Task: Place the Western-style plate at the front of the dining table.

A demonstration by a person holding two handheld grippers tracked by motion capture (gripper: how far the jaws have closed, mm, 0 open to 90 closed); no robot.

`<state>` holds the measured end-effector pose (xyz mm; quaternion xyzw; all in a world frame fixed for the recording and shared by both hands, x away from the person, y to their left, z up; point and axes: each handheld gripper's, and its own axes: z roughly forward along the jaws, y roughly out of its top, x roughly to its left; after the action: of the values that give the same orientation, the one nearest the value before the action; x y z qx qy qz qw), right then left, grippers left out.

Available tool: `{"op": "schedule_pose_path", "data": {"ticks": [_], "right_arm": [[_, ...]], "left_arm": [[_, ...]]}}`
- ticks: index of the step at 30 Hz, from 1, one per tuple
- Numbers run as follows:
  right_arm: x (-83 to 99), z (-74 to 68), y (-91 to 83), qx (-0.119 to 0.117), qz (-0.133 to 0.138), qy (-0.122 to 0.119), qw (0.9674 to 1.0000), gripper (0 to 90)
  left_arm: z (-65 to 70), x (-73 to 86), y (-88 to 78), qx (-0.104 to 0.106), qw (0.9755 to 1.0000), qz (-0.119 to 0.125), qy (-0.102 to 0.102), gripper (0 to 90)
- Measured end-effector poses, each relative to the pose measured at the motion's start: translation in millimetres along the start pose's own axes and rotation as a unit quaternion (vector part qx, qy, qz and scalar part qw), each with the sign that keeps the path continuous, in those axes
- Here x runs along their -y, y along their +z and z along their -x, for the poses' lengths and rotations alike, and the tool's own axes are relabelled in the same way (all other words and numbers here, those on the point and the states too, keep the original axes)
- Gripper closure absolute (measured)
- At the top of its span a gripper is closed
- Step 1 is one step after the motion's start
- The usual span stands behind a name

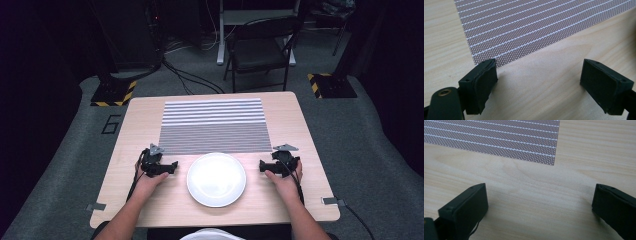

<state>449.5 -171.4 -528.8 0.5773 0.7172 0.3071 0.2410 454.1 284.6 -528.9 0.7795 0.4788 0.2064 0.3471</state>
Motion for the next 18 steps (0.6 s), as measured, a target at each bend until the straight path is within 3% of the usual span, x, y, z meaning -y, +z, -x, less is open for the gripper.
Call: {"op": "schedule_pose_path", "data": {"ticks": [18], "right_arm": [[0.3, 0.2, -0.5, 0.0, 0.005, 0.0, 1.0, 2.4]], "left_arm": [[-0.4, -0.2, -0.2, 0.0, 1.0, -0.002, 0.001, 14.0]]}}
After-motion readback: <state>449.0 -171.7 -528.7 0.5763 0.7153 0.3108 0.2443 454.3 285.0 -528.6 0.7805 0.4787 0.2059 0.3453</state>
